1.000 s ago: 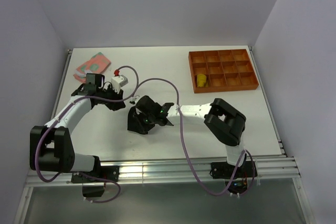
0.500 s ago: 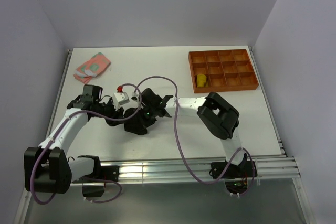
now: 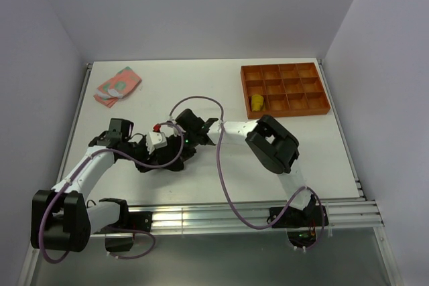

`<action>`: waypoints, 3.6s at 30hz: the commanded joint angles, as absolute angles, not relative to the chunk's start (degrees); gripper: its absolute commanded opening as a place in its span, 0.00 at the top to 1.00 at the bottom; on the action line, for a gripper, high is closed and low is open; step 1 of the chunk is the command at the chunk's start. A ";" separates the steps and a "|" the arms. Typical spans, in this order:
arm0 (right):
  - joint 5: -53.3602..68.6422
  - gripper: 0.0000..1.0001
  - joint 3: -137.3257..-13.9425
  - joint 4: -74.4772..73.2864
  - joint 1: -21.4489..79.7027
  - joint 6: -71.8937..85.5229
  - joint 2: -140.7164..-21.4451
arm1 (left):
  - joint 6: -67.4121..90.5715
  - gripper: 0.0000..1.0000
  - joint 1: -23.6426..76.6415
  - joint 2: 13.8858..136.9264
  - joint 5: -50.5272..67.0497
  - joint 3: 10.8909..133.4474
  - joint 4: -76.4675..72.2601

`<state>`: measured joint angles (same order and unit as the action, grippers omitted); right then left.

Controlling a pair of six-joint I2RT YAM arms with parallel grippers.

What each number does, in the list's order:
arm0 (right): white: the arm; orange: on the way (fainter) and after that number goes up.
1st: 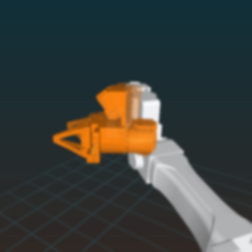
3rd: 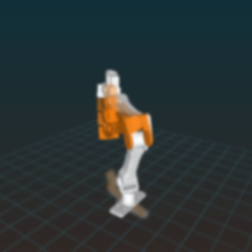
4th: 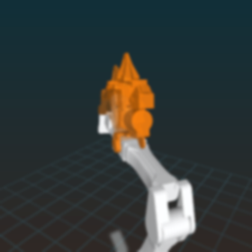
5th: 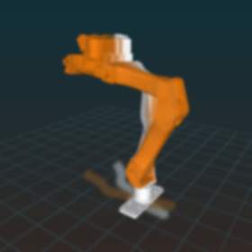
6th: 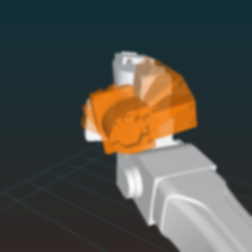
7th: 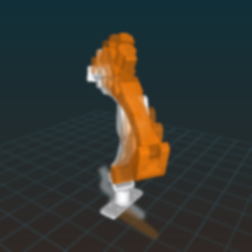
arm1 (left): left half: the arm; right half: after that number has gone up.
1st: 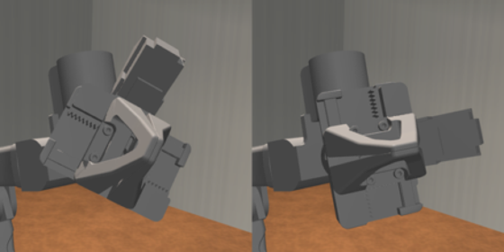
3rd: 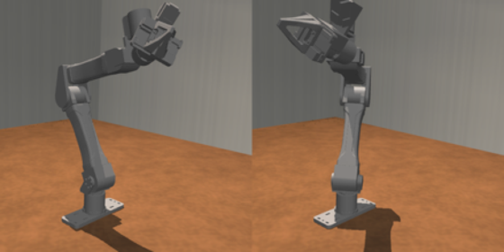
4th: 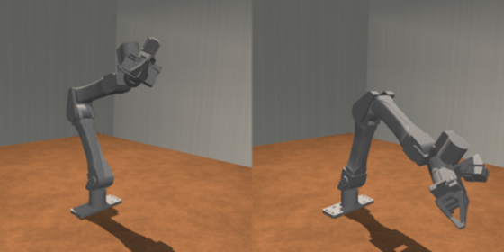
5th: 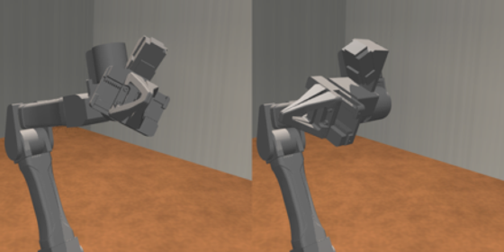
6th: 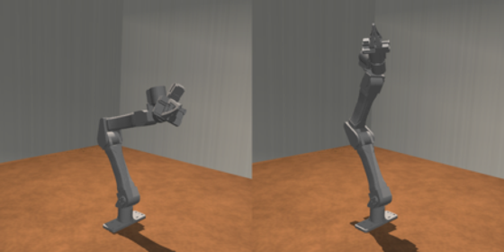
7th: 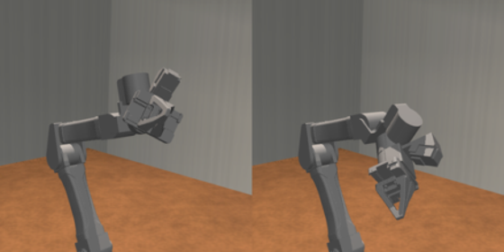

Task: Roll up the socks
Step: Roll the sock at the center of the board.

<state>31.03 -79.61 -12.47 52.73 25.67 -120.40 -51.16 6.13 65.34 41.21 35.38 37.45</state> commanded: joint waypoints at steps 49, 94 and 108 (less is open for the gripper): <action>38.67 0.99 -84.73 -11.78 52.65 27.33 -120.23 | -50.10 0.49 20.04 69.26 27.77 29.27 28.04; 8.96 0.49 -84.36 -10.73 51.42 33.14 -119.09 | -55.01 1.00 16.53 78.12 43.40 41.92 44.97; -1.91 0.49 -64.26 -2.63 51.15 41.57 -107.32 | -65.49 1.00 9.58 92.28 50.35 52.38 57.23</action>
